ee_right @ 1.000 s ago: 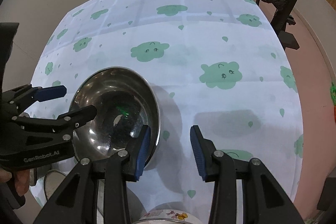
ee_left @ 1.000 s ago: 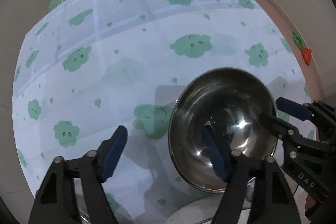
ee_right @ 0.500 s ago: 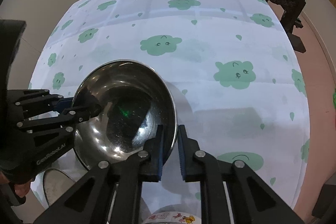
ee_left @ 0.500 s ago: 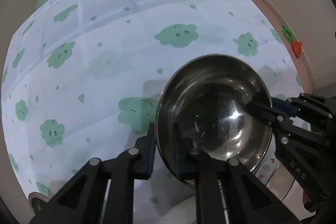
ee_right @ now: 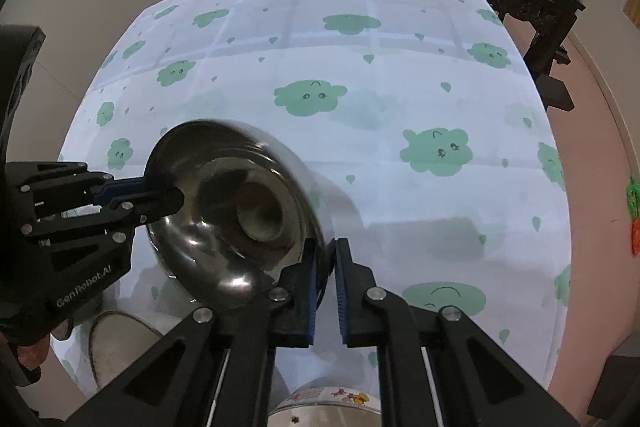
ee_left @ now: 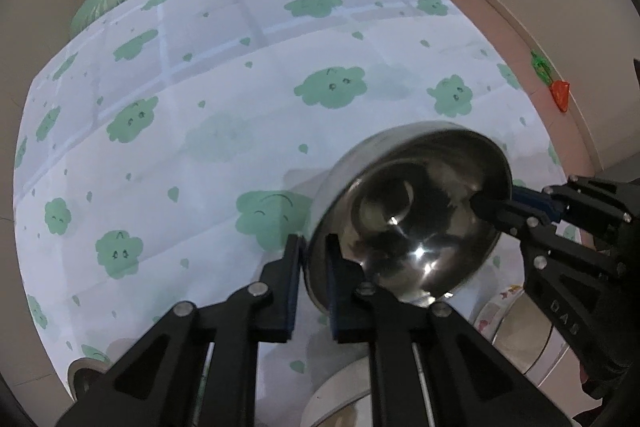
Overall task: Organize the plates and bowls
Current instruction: 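Carry the smaller steel bowl with both grippers and lower it into the large steel bowl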
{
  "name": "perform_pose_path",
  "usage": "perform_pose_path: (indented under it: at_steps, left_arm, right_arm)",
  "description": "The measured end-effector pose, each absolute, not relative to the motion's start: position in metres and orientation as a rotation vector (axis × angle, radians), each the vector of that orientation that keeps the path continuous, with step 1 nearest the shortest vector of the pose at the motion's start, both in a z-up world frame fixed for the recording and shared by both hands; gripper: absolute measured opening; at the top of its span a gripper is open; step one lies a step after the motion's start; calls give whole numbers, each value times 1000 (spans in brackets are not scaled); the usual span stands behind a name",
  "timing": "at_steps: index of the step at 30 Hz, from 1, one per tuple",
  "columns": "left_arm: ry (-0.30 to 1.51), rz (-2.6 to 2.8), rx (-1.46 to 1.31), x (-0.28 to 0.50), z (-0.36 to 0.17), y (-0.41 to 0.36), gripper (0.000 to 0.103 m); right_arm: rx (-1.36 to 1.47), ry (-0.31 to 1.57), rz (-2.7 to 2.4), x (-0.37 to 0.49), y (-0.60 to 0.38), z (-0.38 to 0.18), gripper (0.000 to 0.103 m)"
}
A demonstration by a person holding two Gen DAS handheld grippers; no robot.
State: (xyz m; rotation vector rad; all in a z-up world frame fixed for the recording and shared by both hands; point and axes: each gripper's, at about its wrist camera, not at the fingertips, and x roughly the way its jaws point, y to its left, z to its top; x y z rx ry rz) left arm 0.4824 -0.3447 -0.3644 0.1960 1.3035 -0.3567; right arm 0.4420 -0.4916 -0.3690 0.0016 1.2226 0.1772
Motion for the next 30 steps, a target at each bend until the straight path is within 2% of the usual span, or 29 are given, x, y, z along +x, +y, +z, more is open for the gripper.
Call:
perform_pose_path:
  at_steps: [30]
  left_arm:
    - [1214,-383,153,437,-301,-317,9]
  right_arm:
    - [15,1169,180,395,-474,-297,9]
